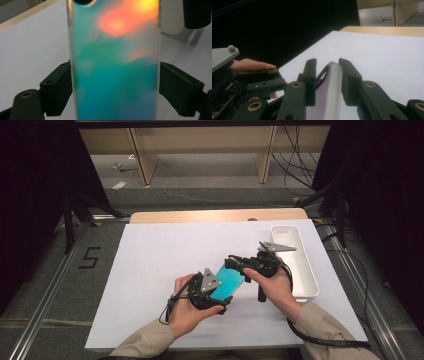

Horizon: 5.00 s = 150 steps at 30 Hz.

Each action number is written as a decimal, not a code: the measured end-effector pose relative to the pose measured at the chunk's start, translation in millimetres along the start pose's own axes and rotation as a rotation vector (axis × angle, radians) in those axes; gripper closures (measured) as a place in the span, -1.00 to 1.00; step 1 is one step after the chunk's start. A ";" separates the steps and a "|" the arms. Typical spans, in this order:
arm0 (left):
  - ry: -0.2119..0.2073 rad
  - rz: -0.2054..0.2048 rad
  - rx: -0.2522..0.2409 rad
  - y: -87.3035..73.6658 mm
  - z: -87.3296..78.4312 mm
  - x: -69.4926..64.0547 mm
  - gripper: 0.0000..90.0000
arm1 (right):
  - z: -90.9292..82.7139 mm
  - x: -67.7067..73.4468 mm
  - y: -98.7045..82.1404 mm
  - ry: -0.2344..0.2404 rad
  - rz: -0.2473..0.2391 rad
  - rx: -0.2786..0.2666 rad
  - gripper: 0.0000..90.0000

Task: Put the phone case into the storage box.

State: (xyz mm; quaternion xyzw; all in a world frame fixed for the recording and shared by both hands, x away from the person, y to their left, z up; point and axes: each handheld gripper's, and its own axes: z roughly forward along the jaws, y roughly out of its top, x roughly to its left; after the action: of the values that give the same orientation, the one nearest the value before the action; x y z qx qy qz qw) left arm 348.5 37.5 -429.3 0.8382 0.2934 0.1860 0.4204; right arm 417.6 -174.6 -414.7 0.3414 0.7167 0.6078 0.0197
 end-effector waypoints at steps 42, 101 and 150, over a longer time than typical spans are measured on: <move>-0.086 -0.020 -0.122 -10.3 -1.3 24.8 -0.64 | -14.4 16.2 26.6 0.081 -0.319 0.158 0.77; -0.276 0.087 -0.111 -20.9 18.6 19.6 0.13 | -5.9 24.9 21.7 0.222 -0.365 0.261 0.77; -0.409 0.102 -0.073 -16.4 6.4 31.0 0.78 | -7.6 27.9 23.1 0.360 -0.392 0.268 0.72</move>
State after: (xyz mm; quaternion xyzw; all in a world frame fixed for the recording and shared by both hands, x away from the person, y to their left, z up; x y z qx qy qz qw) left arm 370.0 61.5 -444.3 0.8564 0.1523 0.0436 0.4914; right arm 403.6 -166.1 -381.4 0.0829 0.8348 0.5430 -0.0362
